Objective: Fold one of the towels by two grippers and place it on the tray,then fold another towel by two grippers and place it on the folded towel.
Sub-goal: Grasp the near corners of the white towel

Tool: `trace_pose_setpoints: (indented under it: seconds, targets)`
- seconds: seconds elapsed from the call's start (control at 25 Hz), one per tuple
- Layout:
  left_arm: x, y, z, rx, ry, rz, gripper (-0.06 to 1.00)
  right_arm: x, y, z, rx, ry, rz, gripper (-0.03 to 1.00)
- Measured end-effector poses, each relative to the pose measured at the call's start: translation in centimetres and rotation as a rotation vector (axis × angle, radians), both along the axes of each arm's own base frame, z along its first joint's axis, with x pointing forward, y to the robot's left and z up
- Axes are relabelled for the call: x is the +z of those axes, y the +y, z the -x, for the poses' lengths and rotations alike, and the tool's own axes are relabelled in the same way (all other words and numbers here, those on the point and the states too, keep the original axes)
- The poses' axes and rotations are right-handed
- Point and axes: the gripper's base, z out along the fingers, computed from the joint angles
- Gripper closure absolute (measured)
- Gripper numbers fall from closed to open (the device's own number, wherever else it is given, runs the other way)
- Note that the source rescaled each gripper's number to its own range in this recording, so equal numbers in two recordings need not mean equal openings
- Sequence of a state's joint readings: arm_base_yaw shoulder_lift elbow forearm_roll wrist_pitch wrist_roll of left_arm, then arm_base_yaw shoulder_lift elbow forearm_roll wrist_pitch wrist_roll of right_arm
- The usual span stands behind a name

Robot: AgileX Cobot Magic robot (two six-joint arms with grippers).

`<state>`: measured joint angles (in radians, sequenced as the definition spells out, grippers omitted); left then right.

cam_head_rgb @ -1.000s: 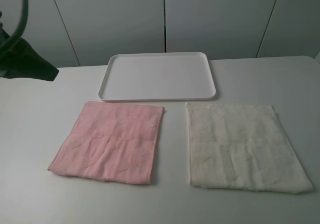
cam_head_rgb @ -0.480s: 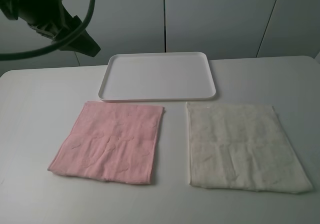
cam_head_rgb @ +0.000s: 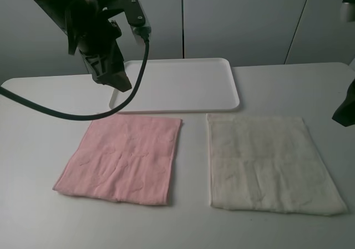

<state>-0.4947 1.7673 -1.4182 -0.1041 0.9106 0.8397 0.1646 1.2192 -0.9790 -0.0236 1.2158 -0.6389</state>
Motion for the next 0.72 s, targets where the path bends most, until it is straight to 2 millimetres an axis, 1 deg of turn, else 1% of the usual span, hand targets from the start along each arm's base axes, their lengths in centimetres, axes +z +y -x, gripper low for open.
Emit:
trace_pose_setpoints:
  seconds: [0.08, 0.2, 0.32, 0.4, 0.48, 0.64, 0.72]
  targets:
    - [-1.2, -1.7, 0.4, -0.054, 0.012, -0.027, 0.01, -1.4, -0.2, -0.5, 0.077, 0.062, 0.059, -0.03]
    - [-3.0, -4.4, 1.4, -0.148, 0.012, -0.080, 0.01, -3.7, -0.2, -0.9, 0.188, 0.141, 0.092, -0.03]
    - [-4.8, -6.8, 2.3, -0.226, 0.010, -0.110, 0.01, -6.0, -0.2, -0.9, 0.284, 0.206, 0.105, -0.03]
    - [-5.6, -8.0, 3.0, -0.263, 0.020, -0.123, 0.01, -7.2, -0.3, -0.6, 0.329, 0.227, 0.117, -0.03]
    - [-6.6, -9.2, 3.8, -0.301, 0.029, -0.136, 0.01, -8.0, -0.4, -0.5, 0.358, 0.218, 0.131, -0.03]
    - [-8.0, -12.0, 5.9, -0.388, 0.030, -0.143, 0.01, -9.3, -0.6, -0.4, 0.392, 0.176, 0.154, -0.03]
    - [-8.7, -13.0, 6.8, -0.419, 0.037, -0.149, 0.01, -9.7, -0.8, -0.2, 0.410, 0.165, 0.174, -0.03]
